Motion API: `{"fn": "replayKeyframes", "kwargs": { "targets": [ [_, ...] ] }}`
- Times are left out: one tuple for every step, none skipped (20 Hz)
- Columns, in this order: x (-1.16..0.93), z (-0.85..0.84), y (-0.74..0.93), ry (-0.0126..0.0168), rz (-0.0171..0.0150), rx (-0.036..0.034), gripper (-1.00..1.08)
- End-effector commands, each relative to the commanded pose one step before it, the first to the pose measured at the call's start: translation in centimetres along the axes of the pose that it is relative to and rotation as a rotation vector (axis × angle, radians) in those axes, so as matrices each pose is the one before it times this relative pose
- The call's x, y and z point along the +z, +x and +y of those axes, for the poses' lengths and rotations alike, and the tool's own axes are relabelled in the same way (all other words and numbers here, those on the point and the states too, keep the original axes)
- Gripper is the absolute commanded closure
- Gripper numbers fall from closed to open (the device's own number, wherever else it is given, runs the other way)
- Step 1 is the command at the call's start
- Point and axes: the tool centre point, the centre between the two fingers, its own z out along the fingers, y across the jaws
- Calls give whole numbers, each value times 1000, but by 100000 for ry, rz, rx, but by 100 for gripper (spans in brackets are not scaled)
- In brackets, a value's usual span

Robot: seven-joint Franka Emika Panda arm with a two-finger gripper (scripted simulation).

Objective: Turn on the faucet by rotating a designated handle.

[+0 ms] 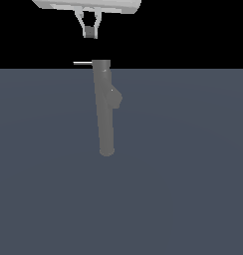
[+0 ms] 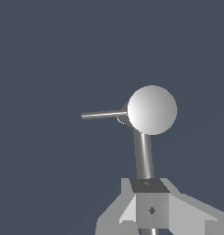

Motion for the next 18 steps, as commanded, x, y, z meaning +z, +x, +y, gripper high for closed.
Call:
{"fn": "replayKeyframes", "kwargs": {
  "targets": [
    [1257, -609, 1822, -168, -51, -1619, 108],
    [471, -226, 697, -76, -51, -615, 108],
    [444, -217, 662, -75, -49, -587, 108],
    [416, -202, 626, -73, -46, -550, 108],
    [389, -190, 591, -71, -43, -519, 108],
    [361, -176, 556, -69, -41, -484, 108],
    [334, -163, 521, -67, -38, -451, 108],
    [309, -154, 486, -66, -36, -425, 108],
    [283, -141, 450, -62, -33, -390, 108],
    [258, -129, 415, -59, -31, -359, 108],
    [233, -118, 379, -56, -28, -329, 108],
    [207, -101, 342, -51, -25, -287, 108],
    [182, -95, 306, -50, -23, -266, 108],
    [156, -80, 270, -45, -20, -229, 108],
    [132, -71, 235, -43, -18, -202, 108],
    [107, -56, 198, -37, -15, -164, 108],
    [85, -50, 163, -34, -13, -142, 108],
    [62, -28, 126, -24, -9, -94, 108]
  ]
}}
